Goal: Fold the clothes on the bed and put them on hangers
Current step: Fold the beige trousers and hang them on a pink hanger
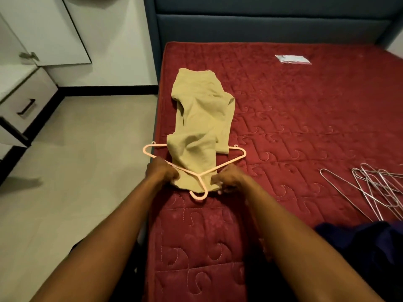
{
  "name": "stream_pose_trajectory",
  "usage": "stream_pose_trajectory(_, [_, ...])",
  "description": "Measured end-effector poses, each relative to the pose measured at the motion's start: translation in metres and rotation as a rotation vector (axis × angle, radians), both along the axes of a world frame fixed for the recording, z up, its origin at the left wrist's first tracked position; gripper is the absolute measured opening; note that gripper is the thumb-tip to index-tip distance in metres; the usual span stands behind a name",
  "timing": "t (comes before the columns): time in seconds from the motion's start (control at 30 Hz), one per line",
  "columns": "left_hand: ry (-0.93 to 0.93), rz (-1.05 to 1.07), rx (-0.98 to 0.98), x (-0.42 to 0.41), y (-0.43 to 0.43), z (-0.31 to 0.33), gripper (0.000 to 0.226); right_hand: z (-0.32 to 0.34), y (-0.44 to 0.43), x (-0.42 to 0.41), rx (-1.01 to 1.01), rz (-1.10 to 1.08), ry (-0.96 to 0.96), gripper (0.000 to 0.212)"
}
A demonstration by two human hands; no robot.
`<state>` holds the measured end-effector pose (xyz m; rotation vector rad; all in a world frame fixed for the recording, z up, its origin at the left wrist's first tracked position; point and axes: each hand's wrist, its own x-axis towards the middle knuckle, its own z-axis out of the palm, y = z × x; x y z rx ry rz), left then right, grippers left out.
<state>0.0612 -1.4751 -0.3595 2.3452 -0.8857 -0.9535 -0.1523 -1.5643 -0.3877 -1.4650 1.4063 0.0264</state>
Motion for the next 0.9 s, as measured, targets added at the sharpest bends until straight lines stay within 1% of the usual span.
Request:
stream_pose_trajectory(0.07, [0.155, -0.194, 0.200, 0.011, 0.013, 0.011, 0.024, 0.014, 0.005, -0.013, 0.245, 0.238, 0.106, 0.013])
stream_pose_trajectory(0.1, [0.198, -0.262, 0.286, 0.015, 0.021, 0.016, 0.023, 0.018, 0.009, -0.019, 0.343, 0.334, 0.152, 0.011])
stream_pose_trajectory(0.13, [0.217, -0.287, 0.322, 0.019, 0.025, 0.018, 0.024, 0.019, 0.009, -0.022, 0.378, 0.382, 0.174, 0.014])
stream_pose_trajectory(0.17, [0.228, -0.278, 0.300, 0.018, 0.031, 0.017, 0.028, 0.013, 0.010, -0.024, 0.360, 0.362, 0.155, 0.017])
stream_pose_trajectory(0.23, [0.212, -0.192, 0.143, 0.014, 0.040, 0.011, 0.033, 0.004, 0.017, -0.025, 0.207, 0.229, 0.057, 0.021])
stream_pose_trajectory(0.27, [0.195, -0.179, 0.106, 0.013, 0.042, 0.008, 0.032, 0.001, 0.021, -0.025, 0.144, 0.192, 0.020, 0.021])
stream_pose_trajectory(0.3, [0.180, -0.203, 0.118, 0.010, 0.045, 0.008, 0.029, -0.001, 0.025, -0.026, 0.123, 0.201, 0.019, 0.018])
stream_pose_trajectory(0.33, [0.179, -0.263, 0.192, 0.007, 0.048, 0.010, 0.026, 0.000, 0.029, -0.026, 0.158, 0.248, 0.051, 0.014])
stream_pose_trajectory(0.4, [0.211, -0.412, 0.430, 0.003, 0.053, 0.019, 0.023, 0.009, 0.038, -0.028, 0.329, 0.405, 0.152, 0.007])
stream_pose_trajectory(0.43, [0.220, -0.456, 0.514, 0.004, 0.055, 0.022, 0.026, 0.011, 0.040, -0.030, 0.383, 0.449, 0.181, 0.012])
stream_pose_trajectory(0.47, [0.221, -0.461, 0.539, 0.004, 0.055, 0.023, 0.030, 0.014, 0.041, -0.032, 0.390, 0.431, 0.180, 0.019])
stream_pose_trajectory(0.5, [0.217, -0.420, 0.485, 0.004, 0.055, 0.023, 0.036, 0.014, 0.041, -0.033, 0.338, 0.355, 0.149, 0.026])
stream_pose_trajectory(0.53, [0.184, -0.353, 0.382, 0.004, 0.054, 0.020, 0.042, 0.012, 0.041, -0.032, 0.243, 0.232, 0.096, 0.030])
stream_pose_trajectory(0.57, [0.129, -0.299, 0.265, 0.004, 0.052, 0.017, 0.044, 0.008, 0.040, -0.030, 0.134, 0.083, 0.037, 0.029])
stream_pose_trajectory(0.6, [0.071, -0.279, 0.180, 0.002, 0.051, 0.016, 0.041, 0.006, 0.040, -0.029, 0.039, -0.054, -0.013, 0.025])
stream_pose_trajectory(0.63, [0.029, -0.290, 0.144, 0.002, 0.050, 0.014, 0.034, 0.003, 0.039, -0.029, -0.045, -0.117, -0.033, 0.023])
stream_pose_trajectory(0.67, [0.025, -0.322, 0.165, 0.002, 0.050, 0.013, 0.028, 0.001, 0.039, -0.028, -0.086, -0.102, -0.007, 0.022])
stream_pose_trajectory(0.7, [0.055, -0.375, 0.234, 0.002, 0.051, 0.014, 0.025, 0.000, 0.039, -0.028, -0.075, -0.048, 0.026, 0.022])
stream_pose_trajectory(0.77, [0.154, -0.486, 0.427, 0.005, 0.057, 0.020, 0.023, 0.009, 0.046, -0.033, 0.069, 0.122, 0.105, 0.019])
stream_pose_trajectory(0.8, [0.198, -0.507, 0.486, 0.008, 0.061, 0.021, 0.024, 0.014, 0.048, -0.036, 0.142, 0.189, 0.141, 0.017])
stream_pose_trajectory(0.83, [0.228, -0.494, 0.493, 0.011, 0.062, 0.019, 0.027, 0.016, 0.048, -0.039, 0.173, 0.212, 0.153, 0.012])
stream_pose_trajectory(0.87, [0.233, -0.443, 0.449, 0.012, 0.062, 0.017, 0.032, 0.016, 0.047, -0.041, 0.167, 0.192, 0.143, 0.010])
stream_pose_trajectory(0.9, [0.206, -0.373, 0.364, 0.012, 0.060, 0.013, 0.036, 0.015, 0.045, -0.040, 0.145, 0.154, 0.120, 0.014])
